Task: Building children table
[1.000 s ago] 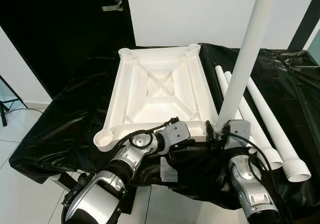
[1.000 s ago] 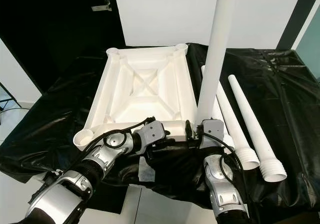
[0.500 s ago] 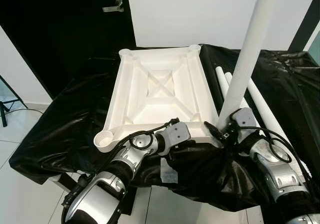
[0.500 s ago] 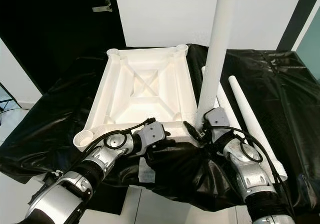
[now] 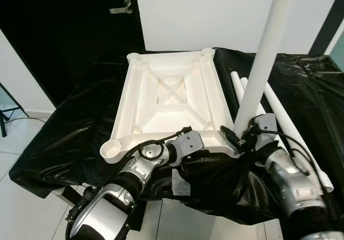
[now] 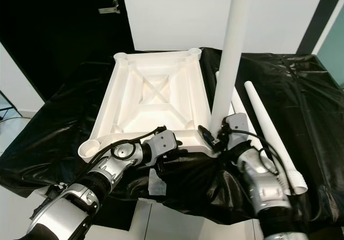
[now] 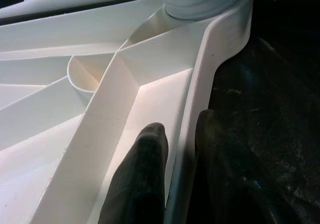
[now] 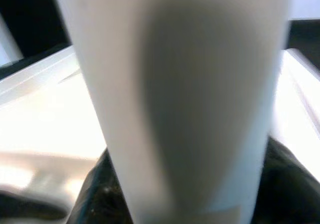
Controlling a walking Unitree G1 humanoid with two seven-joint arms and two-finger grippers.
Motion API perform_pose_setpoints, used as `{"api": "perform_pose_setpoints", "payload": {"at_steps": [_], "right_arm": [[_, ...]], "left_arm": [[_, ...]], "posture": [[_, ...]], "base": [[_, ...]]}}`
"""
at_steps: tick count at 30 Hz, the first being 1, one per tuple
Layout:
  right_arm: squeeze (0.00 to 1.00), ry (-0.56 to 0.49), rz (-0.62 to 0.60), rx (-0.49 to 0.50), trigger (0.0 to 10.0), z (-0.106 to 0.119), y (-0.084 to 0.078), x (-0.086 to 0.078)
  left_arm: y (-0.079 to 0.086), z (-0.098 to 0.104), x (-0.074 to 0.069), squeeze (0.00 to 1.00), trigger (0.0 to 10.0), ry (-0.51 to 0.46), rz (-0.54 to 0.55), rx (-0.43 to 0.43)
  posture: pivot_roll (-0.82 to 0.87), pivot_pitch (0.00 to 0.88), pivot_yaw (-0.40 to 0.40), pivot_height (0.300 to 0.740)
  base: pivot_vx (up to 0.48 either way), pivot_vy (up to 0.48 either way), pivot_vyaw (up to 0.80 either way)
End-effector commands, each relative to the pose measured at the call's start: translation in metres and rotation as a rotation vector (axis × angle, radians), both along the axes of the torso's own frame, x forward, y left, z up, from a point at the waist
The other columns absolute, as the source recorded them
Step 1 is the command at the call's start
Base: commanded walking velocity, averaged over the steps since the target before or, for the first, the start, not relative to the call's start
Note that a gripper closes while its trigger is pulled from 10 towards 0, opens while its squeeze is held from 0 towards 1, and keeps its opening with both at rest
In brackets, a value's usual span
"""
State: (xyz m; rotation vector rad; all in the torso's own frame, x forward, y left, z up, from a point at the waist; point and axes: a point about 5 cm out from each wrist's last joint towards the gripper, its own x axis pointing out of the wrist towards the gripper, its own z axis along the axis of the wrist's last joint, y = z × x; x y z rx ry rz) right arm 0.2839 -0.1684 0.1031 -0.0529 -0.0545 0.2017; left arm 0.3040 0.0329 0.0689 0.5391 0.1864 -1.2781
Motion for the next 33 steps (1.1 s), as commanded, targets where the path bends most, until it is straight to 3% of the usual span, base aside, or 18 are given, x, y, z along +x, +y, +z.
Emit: {"api": "perform_pose_setpoints", "payload": {"at_steps": [1, 2, 4, 13, 14, 15, 16, 21, 22, 26, 33], "right_arm": [[0.00, 0.049, -0.236, 0.004, 0.0, -0.015, -0.011, -0.010], [0.00, 0.049, -0.236, 0.004, 0.0, -0.015, -0.011, -0.010], [0.00, 0.067, -0.357, 0.015, 0.0, -0.020, -0.008, -0.020], [0.00, 0.053, -0.428, -0.027, 0.0, -0.016, -0.011, -0.018], [1.00, 0.041, -0.393, -0.015, 6.0, -0.013, -0.007, -0.015], [1.00, 0.041, -0.393, -0.015, 6.0, -0.013, -0.007, -0.015], [1.00, 0.027, -0.348, -0.013, 10.0, -0.010, -0.003, -0.013], [1.00, -0.002, -0.224, -0.068, 10.0, -0.003, 0.011, -0.008], [0.00, -0.045, -0.161, -0.125, 10.0, 0.002, 0.016, -0.008], [0.00, -0.122, 0.008, -0.222, 10.0, 0.015, 0.026, -0.009], [0.00, -0.084, 0.094, -0.249, 10.0, 0.015, 0.024, -0.006]], "left_arm": [[0.017, -0.050, -0.031, 0.00, 10.0, 0.228, -0.046, 0.170], [0.017, -0.050, -0.031, 0.00, 10.0, 0.228, -0.046, 0.170], [0.017, -0.050, -0.031, 0.00, 10.0, 0.227, -0.046, 0.169], [0.017, -0.051, -0.032, 0.00, 10.0, 0.231, -0.052, 0.174], [0.016, -0.050, -0.031, 0.00, 10.0, 0.230, -0.052, 0.173], [0.016, -0.050, -0.031, 0.00, 10.0, 0.230, -0.052, 0.173], [0.015, -0.050, -0.031, 0.00, 10.0, 0.228, -0.052, 0.171], [0.013, -0.049, -0.031, 0.00, 10.0, 0.228, -0.052, 0.168], [0.013, -0.050, -0.031, 0.00, 10.0, 0.229, -0.053, 0.169], [0.013, -0.051, -0.032, 0.00, 10.0, 0.231, -0.056, 0.171], [0.012, -0.051, -0.032, 0.00, 10.0, 0.231, -0.056, 0.170]], "posture": [[-0.03, 0.000, 0.017, 0.740], [-0.03, 0.000, 0.017, 0.740], [-0.03, 0.000, 0.020, 0.740], [-0.04, 0.000, 0.024, 0.740], [-0.04, 0.000, 0.022, 0.740], [-0.04, 0.000, 0.022, 0.740], [-0.04, 0.000, 0.019, 0.740], [-0.05, 0.000, 0.016, 0.740], [-0.05, 0.000, 0.016, 0.740], [-0.05, 0.000, 0.014, 0.740], [-0.05, 0.000, 0.009, 0.740]], "base": [[0.000, 0.000, 0.00], [0.000, 0.000, 0.00], [0.000, 0.000, 0.00], [0.000, 0.000, 0.00], [0.000, 0.000, 0.00], [0.000, 0.000, 0.00], [0.000, 0.000, 0.00], [0.000, 0.000, 0.00], [0.000, 0.000, 0.00], [0.000, 0.000, 0.00], [0.000, 0.000, 0.00]]}}
